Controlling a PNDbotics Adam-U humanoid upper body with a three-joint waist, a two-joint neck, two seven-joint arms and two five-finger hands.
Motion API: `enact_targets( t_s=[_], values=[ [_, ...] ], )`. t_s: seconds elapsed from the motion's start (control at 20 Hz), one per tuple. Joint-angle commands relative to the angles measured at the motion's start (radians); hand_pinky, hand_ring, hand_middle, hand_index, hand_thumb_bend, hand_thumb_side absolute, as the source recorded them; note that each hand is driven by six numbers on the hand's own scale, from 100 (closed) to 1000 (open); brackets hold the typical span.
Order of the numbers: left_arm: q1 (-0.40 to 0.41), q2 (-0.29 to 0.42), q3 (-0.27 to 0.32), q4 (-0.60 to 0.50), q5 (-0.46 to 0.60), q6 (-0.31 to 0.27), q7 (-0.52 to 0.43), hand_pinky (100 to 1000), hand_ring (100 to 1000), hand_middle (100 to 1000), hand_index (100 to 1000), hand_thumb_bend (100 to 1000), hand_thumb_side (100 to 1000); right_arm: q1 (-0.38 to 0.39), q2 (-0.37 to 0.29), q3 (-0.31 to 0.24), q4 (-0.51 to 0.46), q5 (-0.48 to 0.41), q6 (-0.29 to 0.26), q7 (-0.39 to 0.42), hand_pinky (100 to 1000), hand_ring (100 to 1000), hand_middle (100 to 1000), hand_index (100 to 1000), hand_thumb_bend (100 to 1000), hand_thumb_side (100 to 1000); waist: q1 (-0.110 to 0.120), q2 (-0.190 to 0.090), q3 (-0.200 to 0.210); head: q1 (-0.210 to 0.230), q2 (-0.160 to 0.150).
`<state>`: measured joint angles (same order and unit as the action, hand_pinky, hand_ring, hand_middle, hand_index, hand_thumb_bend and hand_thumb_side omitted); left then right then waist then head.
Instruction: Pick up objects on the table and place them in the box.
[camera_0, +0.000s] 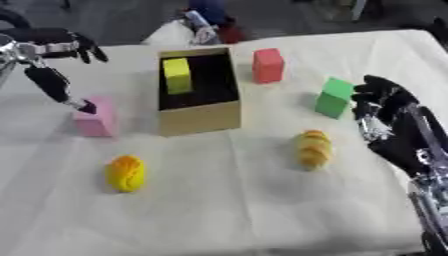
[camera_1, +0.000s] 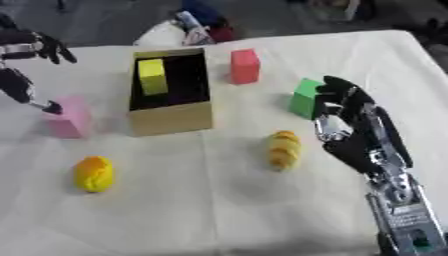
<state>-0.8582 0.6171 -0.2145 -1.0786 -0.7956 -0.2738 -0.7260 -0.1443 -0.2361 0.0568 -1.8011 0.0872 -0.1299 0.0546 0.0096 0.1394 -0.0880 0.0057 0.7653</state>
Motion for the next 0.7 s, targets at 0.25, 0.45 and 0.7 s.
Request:
enact_targets(
  t_s=[0.25, 0.45, 0.7],
  values=[
    [-0.048, -0.053, 0.035, 0.137, -0.153, -0.037, 0.023, 836, 803, 818, 871, 705, 293, -0.007, -0.016, 0.001, -0.009, -0.001, -0.003, 0.005, 708, 776, 744, 866, 100, 330, 0.004, -0.032, -0.004, -0.005, 0.005],
    [-0.051, -0.063, 0.049, 0.170, -0.205, -0.036, 0.043, 837, 808, 827, 874, 697, 289, -0.004, -0.016, -0.001, -0.009, -0.001, -0.003, 0.003, 708, 775, 744, 866, 100, 330, 0.003, -0.031, -0.008, -0.002, 0.005],
    [-0.046, -0.064, 0.063, 0.194, -0.291, -0.015, 0.082, 804, 771, 781, 843, 631, 246, -0.005, -0.014, -0.001, -0.008, -0.001, -0.003, 0.002, 708, 775, 743, 866, 100, 331, 0.005, -0.029, -0.009, -0.004, 0.005]
  ],
)
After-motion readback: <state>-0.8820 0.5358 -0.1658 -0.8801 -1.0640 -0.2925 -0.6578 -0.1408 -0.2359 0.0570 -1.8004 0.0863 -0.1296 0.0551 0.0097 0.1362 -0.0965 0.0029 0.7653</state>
